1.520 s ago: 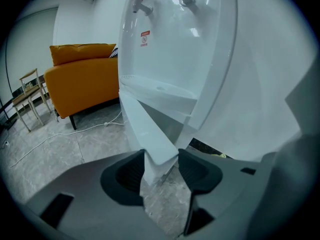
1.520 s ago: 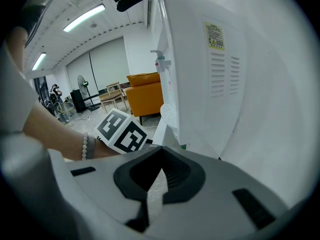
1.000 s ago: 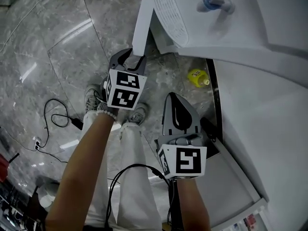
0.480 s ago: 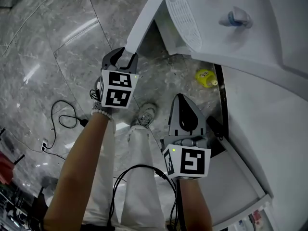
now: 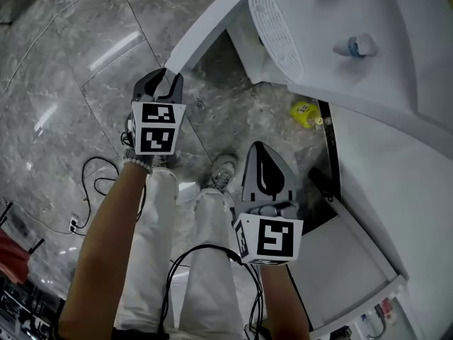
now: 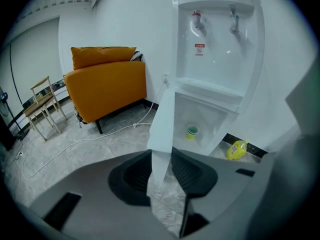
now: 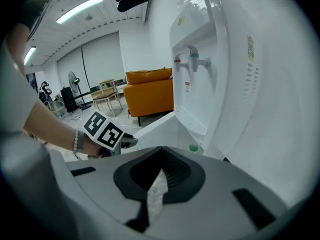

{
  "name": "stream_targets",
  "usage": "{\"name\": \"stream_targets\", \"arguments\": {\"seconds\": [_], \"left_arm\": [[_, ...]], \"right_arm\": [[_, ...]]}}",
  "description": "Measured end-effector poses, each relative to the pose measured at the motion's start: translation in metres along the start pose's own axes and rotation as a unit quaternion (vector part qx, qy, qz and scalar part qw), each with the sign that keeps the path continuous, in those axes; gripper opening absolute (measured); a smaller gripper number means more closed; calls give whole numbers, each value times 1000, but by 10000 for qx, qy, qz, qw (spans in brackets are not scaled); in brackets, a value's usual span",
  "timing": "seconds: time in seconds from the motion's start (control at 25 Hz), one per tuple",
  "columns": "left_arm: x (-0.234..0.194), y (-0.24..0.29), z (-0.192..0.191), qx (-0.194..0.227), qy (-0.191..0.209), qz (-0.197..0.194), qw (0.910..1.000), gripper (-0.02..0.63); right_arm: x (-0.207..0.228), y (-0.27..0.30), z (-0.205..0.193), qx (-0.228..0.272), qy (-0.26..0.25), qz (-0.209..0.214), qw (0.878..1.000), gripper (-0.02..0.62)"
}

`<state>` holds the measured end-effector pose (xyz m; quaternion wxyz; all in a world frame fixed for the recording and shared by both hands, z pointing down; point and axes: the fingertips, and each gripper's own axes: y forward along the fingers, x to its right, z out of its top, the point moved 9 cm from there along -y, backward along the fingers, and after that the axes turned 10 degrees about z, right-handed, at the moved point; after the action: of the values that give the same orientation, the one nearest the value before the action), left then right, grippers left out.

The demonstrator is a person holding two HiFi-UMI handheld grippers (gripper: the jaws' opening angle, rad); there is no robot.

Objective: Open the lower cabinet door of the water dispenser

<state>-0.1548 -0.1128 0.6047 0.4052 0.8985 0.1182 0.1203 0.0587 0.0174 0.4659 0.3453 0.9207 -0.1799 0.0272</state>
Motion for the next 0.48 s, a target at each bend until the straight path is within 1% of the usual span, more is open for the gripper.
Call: {"name": "stream_targets", "arguments": {"seconds": [0.12, 0.48], "left_arm": [[-16, 5, 4, 11, 25, 98, 9999, 115], [-66, 28, 19, 56, 104, 219, 9997, 83]], "right_arm": [[-5, 5, 5, -21, 18, -62, 10000, 5], [-23, 23, 14, -142, 84, -277, 9995, 5]]}}
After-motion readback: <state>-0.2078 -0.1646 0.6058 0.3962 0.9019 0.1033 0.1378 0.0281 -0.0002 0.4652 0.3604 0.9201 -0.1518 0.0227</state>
